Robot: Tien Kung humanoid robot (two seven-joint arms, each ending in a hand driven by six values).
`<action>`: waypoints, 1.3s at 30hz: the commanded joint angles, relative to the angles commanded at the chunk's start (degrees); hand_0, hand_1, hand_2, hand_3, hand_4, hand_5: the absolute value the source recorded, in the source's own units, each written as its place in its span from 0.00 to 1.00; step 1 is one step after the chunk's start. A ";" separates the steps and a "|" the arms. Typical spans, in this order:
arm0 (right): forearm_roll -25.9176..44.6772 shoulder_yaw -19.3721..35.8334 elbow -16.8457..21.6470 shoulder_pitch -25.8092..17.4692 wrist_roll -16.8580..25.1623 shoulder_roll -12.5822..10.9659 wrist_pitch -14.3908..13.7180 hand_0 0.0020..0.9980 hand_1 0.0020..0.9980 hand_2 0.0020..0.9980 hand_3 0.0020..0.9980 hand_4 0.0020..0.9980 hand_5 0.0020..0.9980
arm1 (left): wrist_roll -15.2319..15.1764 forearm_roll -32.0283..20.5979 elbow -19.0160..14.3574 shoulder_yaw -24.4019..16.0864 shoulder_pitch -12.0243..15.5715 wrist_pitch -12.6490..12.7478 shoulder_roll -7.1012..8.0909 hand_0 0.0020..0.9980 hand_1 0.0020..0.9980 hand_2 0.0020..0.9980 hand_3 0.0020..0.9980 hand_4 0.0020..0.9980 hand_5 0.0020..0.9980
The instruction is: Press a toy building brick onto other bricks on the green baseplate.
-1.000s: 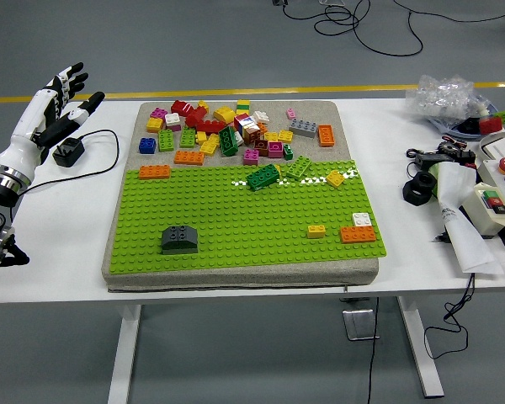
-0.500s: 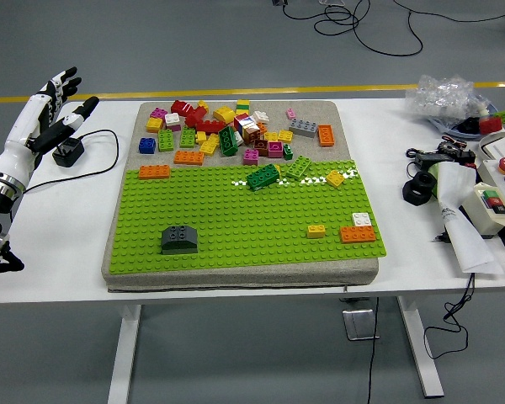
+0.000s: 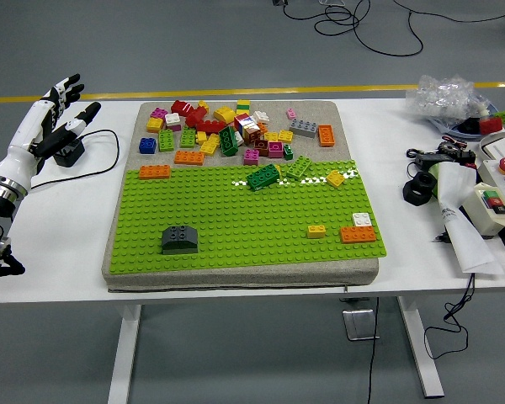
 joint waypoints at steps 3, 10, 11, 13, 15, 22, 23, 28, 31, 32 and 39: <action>0.59 0.20 0.00 -0.07 0.18 0.02 0.05 0.80 0.75 0.77 0.76 1.00 0.72 | 0.08 -0.30 0.35 0.14 -0.55 -0.12 -0.13 1.00 0.98 0.97 1.00 0.85 0.74; 1.70 0.54 0.00 0.24 0.30 -0.45 -0.06 0.80 0.74 0.77 0.75 1.00 0.72 | 0.26 -0.60 0.91 0.31 -1.29 -0.35 -0.12 1.00 0.98 0.96 1.00 0.84 0.75; 1.73 0.63 0.00 0.33 0.29 -0.50 -0.11 0.80 0.74 0.77 0.75 1.00 0.72 | 0.26 -0.57 0.91 0.27 -1.38 -0.35 -0.14 1.00 0.98 0.96 1.00 0.84 0.75; 1.74 0.67 0.00 0.38 0.29 -0.52 -0.14 0.80 0.74 0.77 0.75 1.00 0.72 | 0.25 -0.56 0.91 0.25 -1.43 -0.36 -0.14 1.00 0.98 0.96 1.00 0.84 0.75; 2.16 0.55 0.00 0.74 0.31 -0.66 -0.19 0.80 0.74 0.77 0.75 1.00 0.72 | 0.24 -0.56 1.02 0.22 -1.75 -0.45 -0.06 1.00 0.98 0.96 1.00 0.84 0.75; 2.50 0.49 0.00 0.96 0.30 -0.60 -0.12 0.80 0.74 0.77 0.75 0.98 0.73 | 0.21 -0.69 1.19 0.21 -2.32 -0.56 0.13 1.00 0.98 0.96 0.99 0.82 0.75; 2.59 0.42 0.00 0.94 0.32 -0.56 -0.09 0.80 0.74 0.77 0.75 0.98 0.73 | 0.21 -0.67 1.19 0.19 -2.32 -0.58 0.17 1.00 0.98 0.96 0.99 0.82 0.75; 2.88 0.10 0.00 0.82 0.36 -0.52 0.17 0.80 0.73 0.77 0.73 0.97 0.72 | 0.22 -0.65 1.17 0.13 -2.20 -0.62 0.20 1.00 0.98 0.96 0.99 0.82 0.75; 3.01 -0.04 0.00 0.81 0.33 -0.63 0.32 0.80 0.73 0.77 0.73 0.97 0.72 | 0.23 -0.63 1.14 0.09 -2.24 -0.64 0.18 1.00 0.98 0.96 0.99 0.82 0.75; 3.06 -0.09 0.00 0.82 0.33 -0.66 0.35 0.80 0.73 0.77 0.73 0.97 0.72 | 0.24 -0.62 1.13 0.08 -2.26 -0.64 0.18 1.00 0.98 0.96 0.99 0.82 0.75; 2.77 -0.20 0.00 0.74 0.08 -0.72 0.75 0.79 0.73 0.76 0.73 0.96 0.72 | 0.29 -0.63 1.18 0.11 -2.37 -0.69 0.16 1.00 0.97 0.96 0.99 0.82 0.75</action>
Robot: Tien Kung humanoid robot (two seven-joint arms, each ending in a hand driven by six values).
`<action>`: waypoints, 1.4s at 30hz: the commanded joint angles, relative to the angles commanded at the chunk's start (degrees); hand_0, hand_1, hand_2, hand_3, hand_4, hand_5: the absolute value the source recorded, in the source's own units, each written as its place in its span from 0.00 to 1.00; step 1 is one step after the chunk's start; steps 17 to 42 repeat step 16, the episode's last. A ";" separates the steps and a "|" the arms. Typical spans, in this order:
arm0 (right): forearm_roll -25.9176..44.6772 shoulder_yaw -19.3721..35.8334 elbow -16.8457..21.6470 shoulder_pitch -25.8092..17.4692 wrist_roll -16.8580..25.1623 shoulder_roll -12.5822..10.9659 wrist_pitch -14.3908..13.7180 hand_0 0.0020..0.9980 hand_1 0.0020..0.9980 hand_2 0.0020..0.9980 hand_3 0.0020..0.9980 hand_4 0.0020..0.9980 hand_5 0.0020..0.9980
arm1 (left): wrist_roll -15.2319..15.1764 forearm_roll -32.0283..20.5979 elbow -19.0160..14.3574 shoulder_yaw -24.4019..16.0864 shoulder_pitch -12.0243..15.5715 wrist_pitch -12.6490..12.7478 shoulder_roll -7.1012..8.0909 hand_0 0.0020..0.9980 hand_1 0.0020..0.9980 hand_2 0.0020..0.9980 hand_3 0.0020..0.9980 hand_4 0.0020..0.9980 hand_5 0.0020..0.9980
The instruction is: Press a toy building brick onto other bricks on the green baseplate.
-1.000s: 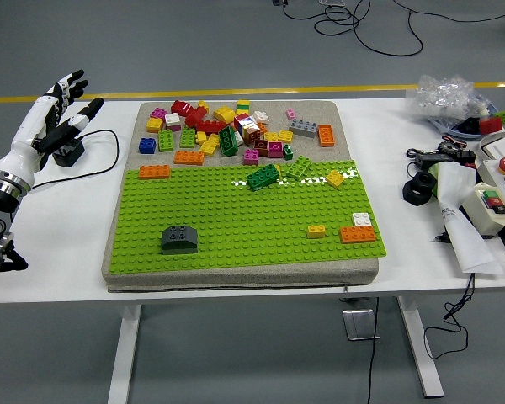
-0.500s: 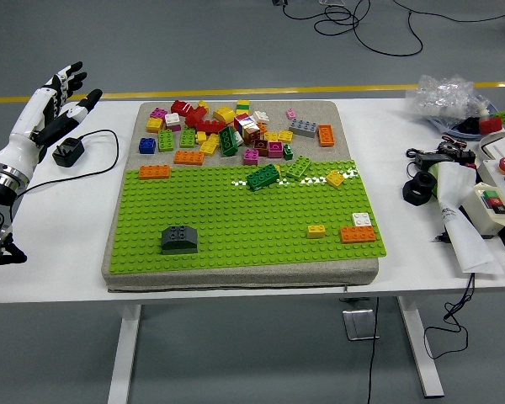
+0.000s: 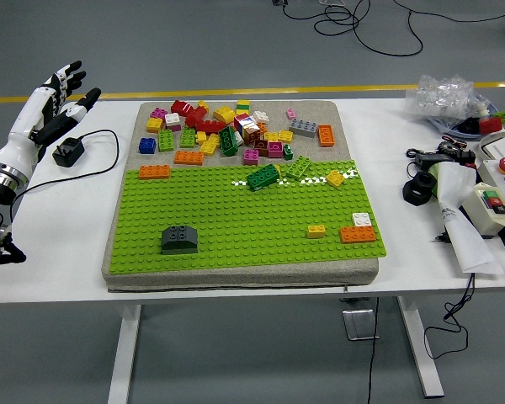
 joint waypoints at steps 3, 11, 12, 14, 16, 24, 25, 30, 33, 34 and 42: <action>0.10 -0.08 0.00 0.06 0.02 0.00 -0.08 0.79 0.73 0.76 0.72 0.96 0.72 | 0.02 -0.01 0.00 0.03 -0.10 -0.01 -0.01 1.00 0.97 0.96 0.99 0.81 0.75; 0.82 0.12 0.00 -0.11 0.11 -0.01 -0.39 0.79 0.73 0.76 0.71 0.96 0.72 | 0.04 -0.14 0.25 0.01 -0.20 -0.10 -0.06 1.00 0.97 0.96 0.99 0.81 0.75; 1.05 0.14 0.00 -0.18 0.13 -0.01 -0.47 0.79 0.73 0.76 0.71 0.96 0.72 | 0.05 -0.19 0.25 -0.13 -0.16 -0.11 -0.10 1.00 0.97 0.96 0.99 0.81 0.75; 1.21 0.17 0.00 -0.21 0.15 -0.02 -0.54 0.79 0.73 0.76 0.70 0.96 0.72 | 0.06 -0.24 0.24 -0.30 -0.11 -0.15 -0.13 1.00 0.97 0.96 0.99 0.81 0.75; 1.48 0.12 0.00 -0.20 0.18 0.06 -0.62 0.79 0.73 0.76 0.70 0.96 0.72 | 0.13 -0.23 0.14 -0.61 -0.06 -0.23 -0.22 1.00 0.97 0.96 0.99 0.81 0.75; 1.48 0.12 0.00 -0.20 0.18 0.06 -0.62 0.79 0.73 0.76 0.70 0.96 0.72 | 0.13 -0.23 0.14 -0.61 -0.06 -0.23 -0.22 1.00 0.97 0.96 0.99 0.81 0.75; 1.48 0.12 0.00 -0.20 0.18 0.06 -0.62 0.79 0.73 0.76 0.70 0.96 0.72 | 0.13 -0.23 0.14 -0.61 -0.06 -0.23 -0.22 1.00 0.97 0.96 0.99 0.81 0.75; 1.48 0.12 0.00 -0.20 0.18 0.06 -0.62 0.79 0.73 0.76 0.70 0.96 0.72 | 0.13 -0.23 0.14 -0.61 -0.06 -0.23 -0.22 1.00 0.97 0.96 0.99 0.81 0.75; 1.48 0.12 0.00 -0.20 0.18 0.06 -0.62 0.79 0.73 0.76 0.70 0.96 0.72 | 0.13 -0.23 0.14 -0.61 -0.06 -0.23 -0.22 1.00 0.97 0.96 0.99 0.81 0.75; 1.48 0.12 0.00 -0.20 0.18 0.06 -0.62 0.79 0.73 0.76 0.70 0.96 0.72 | 0.13 -0.23 0.14 -0.61 -0.06 -0.23 -0.22 1.00 0.97 0.96 0.99 0.81 0.75; 1.48 0.12 0.00 -0.20 0.18 0.06 -0.62 0.79 0.73 0.76 0.70 0.96 0.72 | 0.13 -0.23 0.14 -0.61 -0.06 -0.23 -0.22 1.00 0.97 0.96 0.99 0.81 0.75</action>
